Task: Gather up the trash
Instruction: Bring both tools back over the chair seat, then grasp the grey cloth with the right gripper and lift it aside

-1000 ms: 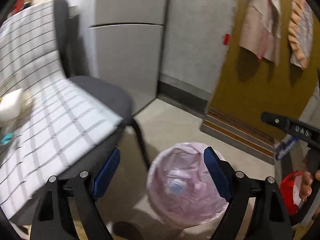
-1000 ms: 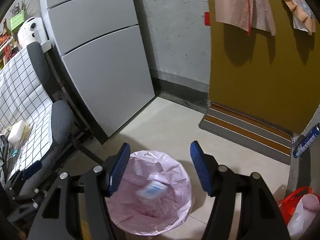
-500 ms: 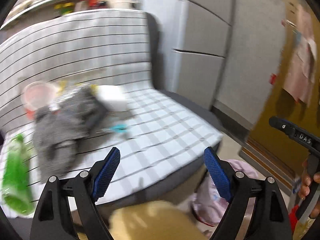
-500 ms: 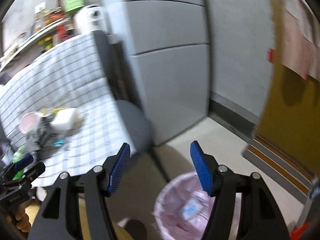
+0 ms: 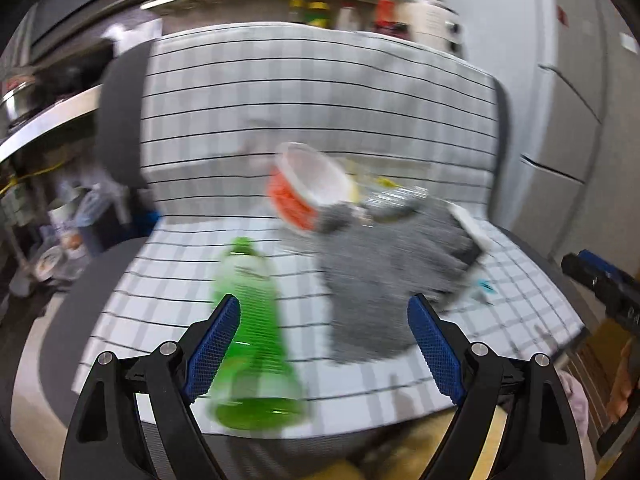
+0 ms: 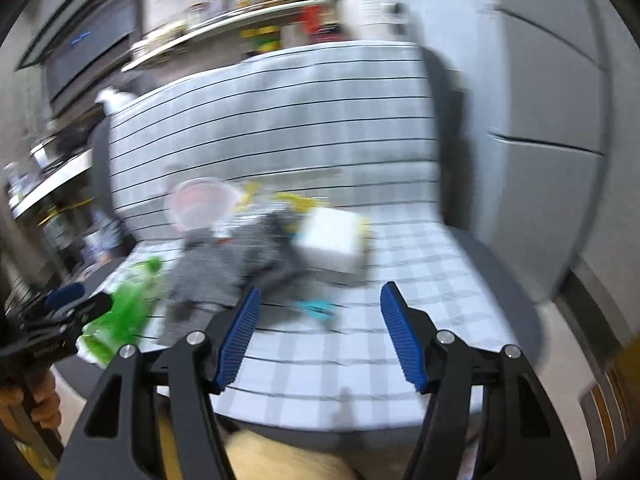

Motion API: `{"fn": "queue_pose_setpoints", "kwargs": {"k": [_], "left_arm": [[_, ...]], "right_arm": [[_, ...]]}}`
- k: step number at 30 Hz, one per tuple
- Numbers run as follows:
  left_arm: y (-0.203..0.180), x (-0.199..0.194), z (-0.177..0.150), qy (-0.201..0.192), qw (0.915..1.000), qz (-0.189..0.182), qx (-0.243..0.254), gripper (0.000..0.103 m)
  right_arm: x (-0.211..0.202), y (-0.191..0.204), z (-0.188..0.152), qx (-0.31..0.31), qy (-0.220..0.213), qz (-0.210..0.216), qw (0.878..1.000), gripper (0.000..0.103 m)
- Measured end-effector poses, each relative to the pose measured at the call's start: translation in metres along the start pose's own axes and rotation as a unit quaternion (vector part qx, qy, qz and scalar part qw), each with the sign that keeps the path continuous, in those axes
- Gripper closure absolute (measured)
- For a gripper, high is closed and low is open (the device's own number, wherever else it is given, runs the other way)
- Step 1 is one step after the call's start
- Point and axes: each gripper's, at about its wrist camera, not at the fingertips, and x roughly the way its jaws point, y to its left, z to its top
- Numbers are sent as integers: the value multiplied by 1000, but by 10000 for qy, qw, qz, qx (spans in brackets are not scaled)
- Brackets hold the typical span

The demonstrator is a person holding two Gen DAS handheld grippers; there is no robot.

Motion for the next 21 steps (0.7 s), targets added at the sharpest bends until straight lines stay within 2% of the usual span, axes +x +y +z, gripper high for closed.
{"fn": "queue_pose_setpoints", "kwargs": {"k": [1, 3, 6, 8, 13, 17, 19, 21], "left_arm": [[10, 0, 2, 0, 9999, 115, -75, 18], [25, 2, 3, 8, 9995, 297, -144, 18], [40, 6, 1, 74, 9989, 389, -244, 18], [50, 10, -3, 146, 9985, 392, -351, 18], [64, 16, -13, 265, 9978, 388, -472, 18], [69, 20, -17, 319, 9974, 368, -533, 18], [70, 22, -18, 338, 9972, 360, -555, 18], [70, 24, -18, 351, 9971, 362, -563, 18]], "right_arm": [[5, 10, 0, -116, 6, 80, 9999, 33], [21, 31, 3, -359, 58, 271, 9990, 30], [54, 58, 10, -620, 213, 575, 9962, 20], [73, 69, 11, -749, 307, 658, 9945, 7], [119, 79, 19, -868, 541, 349, 9941, 6], [137, 76, 15, -537, 913, 742, 9916, 6], [136, 82, 13, -649, 965, 992, 9883, 6], [138, 97, 9, -1023, 1094, 964, 9840, 6]]}}
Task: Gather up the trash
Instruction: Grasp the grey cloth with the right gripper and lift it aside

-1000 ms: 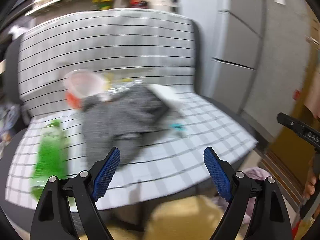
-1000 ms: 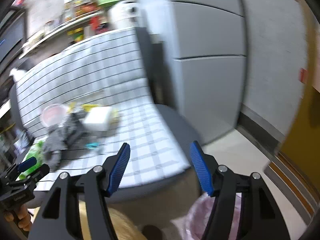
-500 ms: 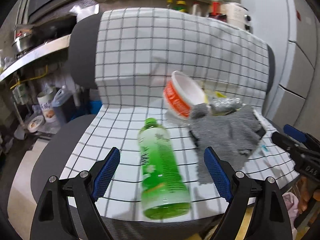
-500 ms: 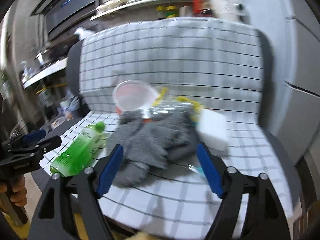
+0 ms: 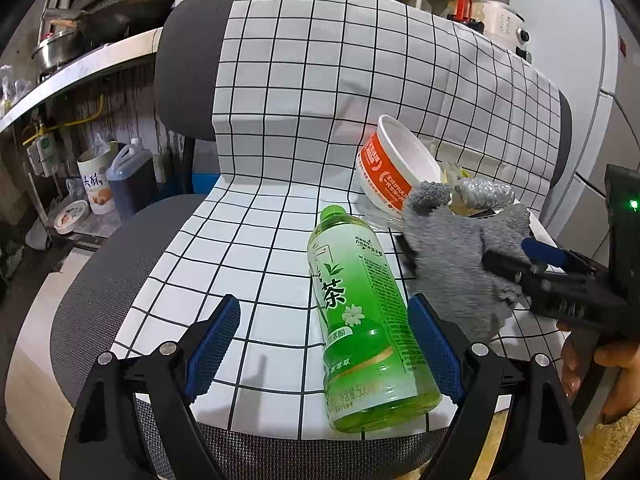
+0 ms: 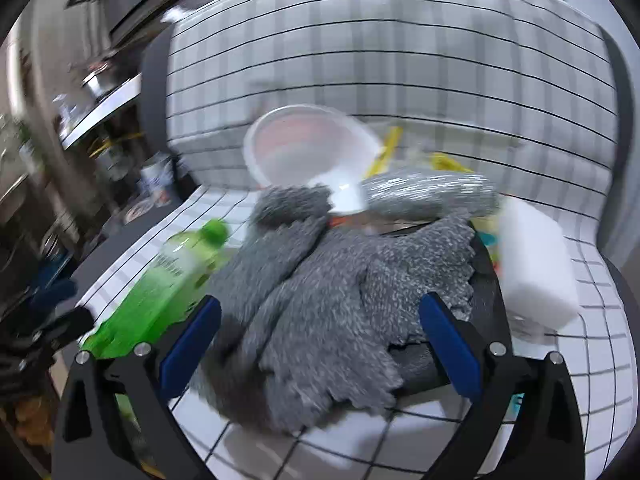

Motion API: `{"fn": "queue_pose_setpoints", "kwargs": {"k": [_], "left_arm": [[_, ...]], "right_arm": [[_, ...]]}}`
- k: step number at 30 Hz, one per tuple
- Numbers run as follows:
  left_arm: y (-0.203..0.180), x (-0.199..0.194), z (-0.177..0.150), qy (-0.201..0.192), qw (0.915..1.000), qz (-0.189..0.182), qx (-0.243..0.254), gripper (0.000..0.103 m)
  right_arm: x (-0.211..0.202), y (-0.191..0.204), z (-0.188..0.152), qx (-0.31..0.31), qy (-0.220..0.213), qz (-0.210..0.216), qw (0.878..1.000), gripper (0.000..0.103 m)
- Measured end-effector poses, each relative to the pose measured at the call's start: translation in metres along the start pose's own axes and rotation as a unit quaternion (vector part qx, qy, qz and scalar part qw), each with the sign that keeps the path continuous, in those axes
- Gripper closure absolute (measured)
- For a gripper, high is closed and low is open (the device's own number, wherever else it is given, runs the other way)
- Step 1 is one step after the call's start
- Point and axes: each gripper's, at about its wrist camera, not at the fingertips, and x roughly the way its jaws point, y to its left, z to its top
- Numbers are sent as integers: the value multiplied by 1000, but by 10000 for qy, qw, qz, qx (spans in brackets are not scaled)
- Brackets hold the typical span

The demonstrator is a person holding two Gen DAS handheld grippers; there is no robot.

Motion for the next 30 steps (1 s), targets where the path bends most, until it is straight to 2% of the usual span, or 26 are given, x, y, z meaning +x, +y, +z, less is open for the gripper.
{"fn": "queue_pose_setpoints", "kwargs": {"k": [6, 7, 8, 9, 11, 13, 16, 21, 24, 30], "left_arm": [[-4, 2, -3, 34, 10000, -11, 40, 18], [-5, 2, -4, 50, 10000, -8, 34, 18], [-5, 2, -4, 55, 10000, -9, 27, 18], [-5, 1, -5, 61, 10000, -5, 31, 18], [-7, 1, -6, 74, 10000, 9, 54, 18], [-8, 0, -6, 67, 10000, 13, 66, 18], [-9, -4, -5, 25, 10000, 19, 69, 18], [-9, -13, -1, -77, 9999, 89, 76, 18], [-9, -19, 0, -123, 9998, 134, 89, 18], [-15, -25, 1, -172, 9997, 144, 136, 18]], "right_arm": [[12, 34, -10, -1004, 58, -796, 9917, 7], [11, 36, -11, -1061, 34, -830, 9909, 16], [11, 39, -12, -1119, 21, -857, 9900, 32], [11, 41, -13, -1162, 18, -839, 9897, 39], [7, 46, -14, -1268, -19, -798, 9887, 77], [-1, 47, -15, -1332, -135, -787, 9879, 94], [-20, 46, -7, -1099, -458, -369, 9922, 96], [-73, 43, 17, -838, -1277, -303, 9878, 96], [-125, 27, 32, -470, -1964, -426, 9785, 96], [-208, -7, 36, -67, -2923, -939, 9517, 96]]}}
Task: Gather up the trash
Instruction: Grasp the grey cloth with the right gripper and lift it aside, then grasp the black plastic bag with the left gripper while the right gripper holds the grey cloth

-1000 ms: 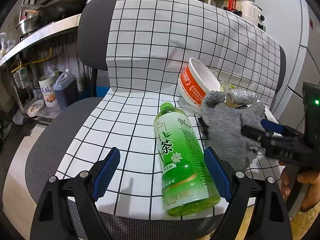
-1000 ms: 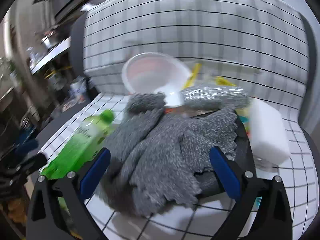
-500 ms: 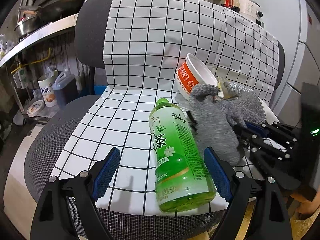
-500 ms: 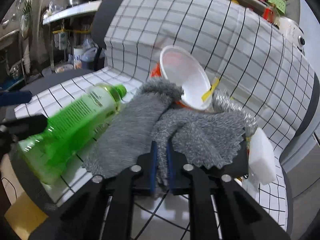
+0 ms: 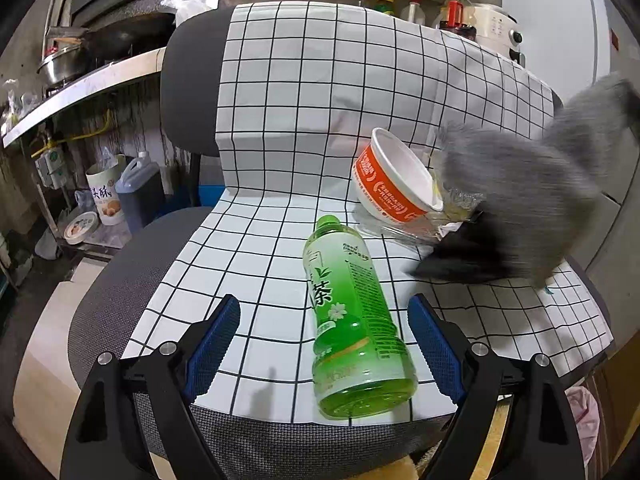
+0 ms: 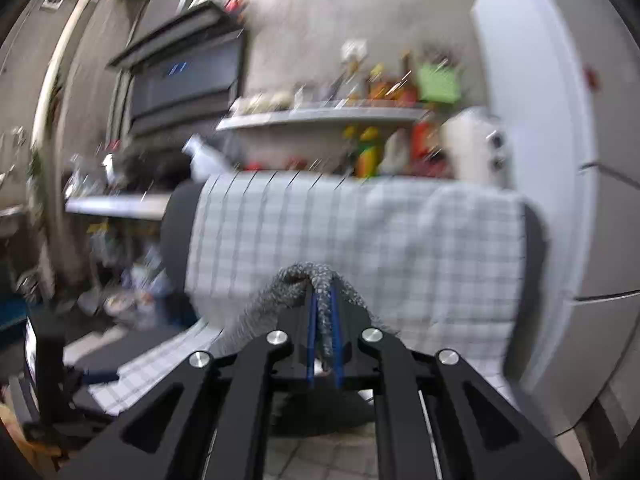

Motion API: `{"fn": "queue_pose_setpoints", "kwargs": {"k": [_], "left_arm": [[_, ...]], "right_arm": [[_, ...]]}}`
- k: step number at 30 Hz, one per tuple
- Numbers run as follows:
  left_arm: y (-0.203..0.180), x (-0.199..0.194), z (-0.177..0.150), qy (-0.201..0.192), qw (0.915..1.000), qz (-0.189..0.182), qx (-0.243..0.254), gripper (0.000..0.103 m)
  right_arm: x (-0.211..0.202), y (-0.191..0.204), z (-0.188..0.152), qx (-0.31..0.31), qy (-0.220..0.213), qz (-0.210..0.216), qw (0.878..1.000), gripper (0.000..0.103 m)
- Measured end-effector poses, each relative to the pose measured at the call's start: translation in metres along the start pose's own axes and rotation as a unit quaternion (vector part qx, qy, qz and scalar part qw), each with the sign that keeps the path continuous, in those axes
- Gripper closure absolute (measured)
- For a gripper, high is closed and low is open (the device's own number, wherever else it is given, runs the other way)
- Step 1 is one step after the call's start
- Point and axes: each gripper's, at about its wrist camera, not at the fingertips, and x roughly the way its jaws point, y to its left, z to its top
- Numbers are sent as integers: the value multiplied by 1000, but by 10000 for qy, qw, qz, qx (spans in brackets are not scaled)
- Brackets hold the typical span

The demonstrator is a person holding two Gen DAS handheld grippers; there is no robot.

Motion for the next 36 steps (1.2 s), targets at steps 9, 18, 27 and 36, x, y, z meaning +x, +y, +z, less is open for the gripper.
{"fn": "queue_pose_setpoints", "kwargs": {"k": [9, 18, 27, 36], "left_arm": [[-30, 0, 0, 11, 9995, -236, 228, 18], [-67, -1, -4, 25, 9972, -486, 564, 18], [-91, 4, -11, 152, 9952, -558, 795, 18], [-104, 8, -11, 162, 9941, -658, 849, 18]], "right_arm": [[-36, -63, 3, -74, 50, -1260, 9920, 96], [-9, -86, -85, 60, 1388, -1245, 9825, 96], [32, -95, -196, 796, 3100, -510, 9460, 91], [-12, -92, -160, 577, 2533, -455, 9646, 37]]}}
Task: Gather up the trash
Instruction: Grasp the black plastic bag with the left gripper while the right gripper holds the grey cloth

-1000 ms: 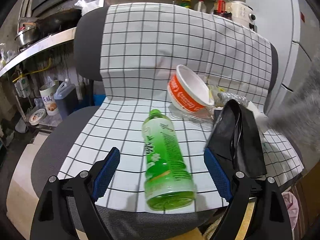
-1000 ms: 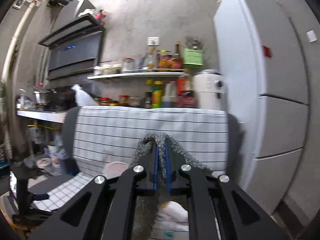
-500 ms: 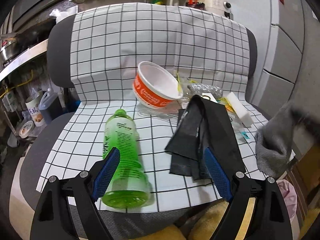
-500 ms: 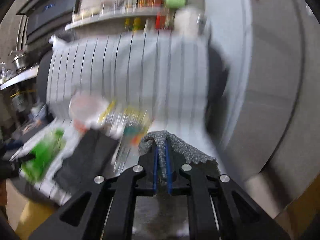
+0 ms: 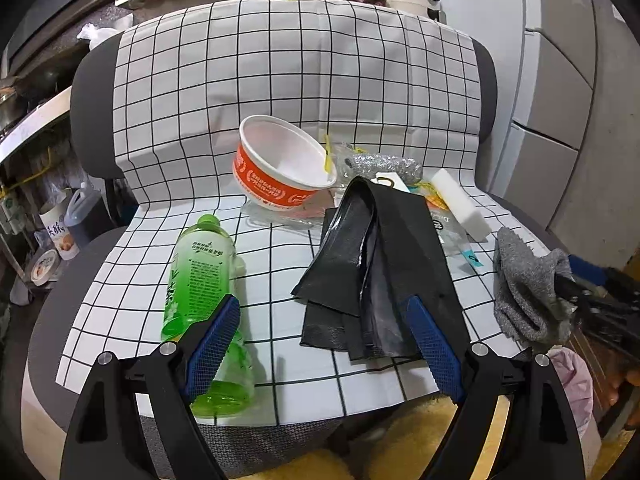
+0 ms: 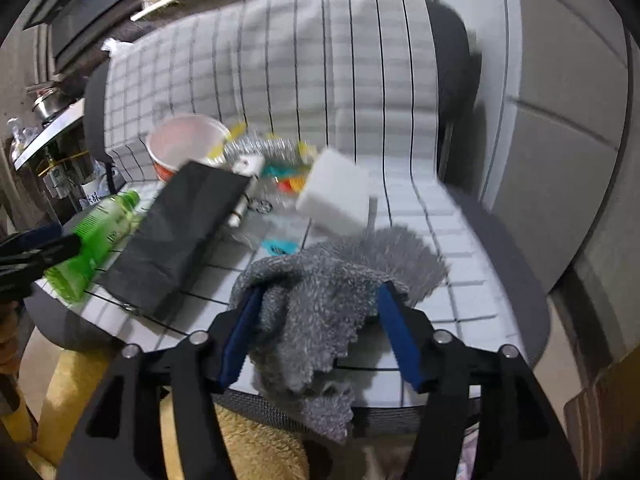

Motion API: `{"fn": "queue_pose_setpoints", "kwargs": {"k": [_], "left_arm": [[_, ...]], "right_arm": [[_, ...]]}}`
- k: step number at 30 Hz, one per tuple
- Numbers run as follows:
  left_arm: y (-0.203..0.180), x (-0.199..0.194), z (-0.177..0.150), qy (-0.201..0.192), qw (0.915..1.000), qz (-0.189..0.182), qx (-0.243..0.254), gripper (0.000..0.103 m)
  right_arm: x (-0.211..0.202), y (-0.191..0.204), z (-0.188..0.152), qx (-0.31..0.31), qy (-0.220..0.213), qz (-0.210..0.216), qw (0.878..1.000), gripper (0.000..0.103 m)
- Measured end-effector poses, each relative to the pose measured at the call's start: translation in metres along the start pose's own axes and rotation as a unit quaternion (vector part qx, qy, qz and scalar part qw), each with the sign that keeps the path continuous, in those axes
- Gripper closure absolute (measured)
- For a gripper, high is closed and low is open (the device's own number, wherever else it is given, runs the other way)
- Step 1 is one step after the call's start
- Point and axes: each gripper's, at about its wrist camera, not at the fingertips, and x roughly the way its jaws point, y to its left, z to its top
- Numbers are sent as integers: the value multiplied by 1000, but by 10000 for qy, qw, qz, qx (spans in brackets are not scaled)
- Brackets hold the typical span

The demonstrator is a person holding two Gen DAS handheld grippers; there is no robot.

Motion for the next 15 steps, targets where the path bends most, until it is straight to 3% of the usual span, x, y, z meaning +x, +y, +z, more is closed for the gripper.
{"fn": "queue_pose_setpoints", "kwargs": {"k": [2, 5, 9, 15], "left_arm": [[-3, 2, 1, 7, 10000, -5, 22, 18], [-6, 3, 1, 29, 10000, -13, 64, 18], [-6, 5, 1, 14, 10000, -33, 54, 18], [-13, 6, 4, -27, 9999, -122, 47, 18]], "right_arm": [[-8, 0, 3, -37, -22, 63, 10000, 26], [-8, -3, 3, -99, 139, -390, 9991, 25], [-19, -11, -1, 74, -112, 85, 9999, 26], [-9, -12, 13, 207, -485, 265, 9983, 25]]}}
